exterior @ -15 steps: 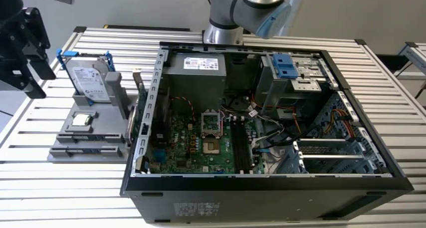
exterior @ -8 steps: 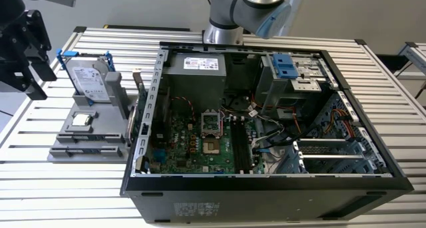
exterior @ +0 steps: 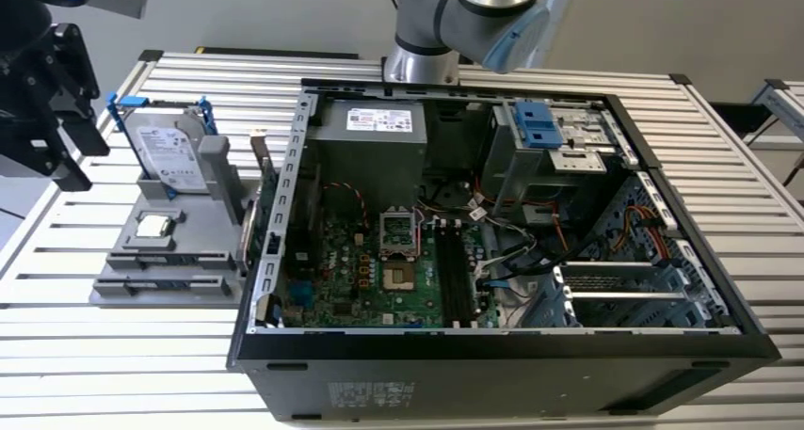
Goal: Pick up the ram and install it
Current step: 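Pick up the ram and move it above insertion slot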
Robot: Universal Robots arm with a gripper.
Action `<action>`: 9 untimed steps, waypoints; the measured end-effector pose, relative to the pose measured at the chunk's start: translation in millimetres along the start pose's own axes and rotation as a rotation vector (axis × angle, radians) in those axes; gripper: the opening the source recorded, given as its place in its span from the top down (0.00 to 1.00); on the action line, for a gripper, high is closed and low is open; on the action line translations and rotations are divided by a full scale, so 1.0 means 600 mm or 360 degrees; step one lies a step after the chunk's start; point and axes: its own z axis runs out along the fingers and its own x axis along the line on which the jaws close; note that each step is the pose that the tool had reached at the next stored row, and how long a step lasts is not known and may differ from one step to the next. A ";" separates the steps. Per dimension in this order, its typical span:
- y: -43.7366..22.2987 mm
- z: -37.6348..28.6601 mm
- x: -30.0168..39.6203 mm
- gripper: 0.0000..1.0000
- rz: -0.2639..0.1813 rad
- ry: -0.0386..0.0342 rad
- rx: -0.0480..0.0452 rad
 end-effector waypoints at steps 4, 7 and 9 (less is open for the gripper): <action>0.000 0.005 0.000 0.00 0.0000 0.0002 0.0000; 0.000 0.009 -0.001 0.00 0.0000 0.0004 0.0000; 0.000 0.011 -0.001 0.00 0.0000 0.0005 0.0000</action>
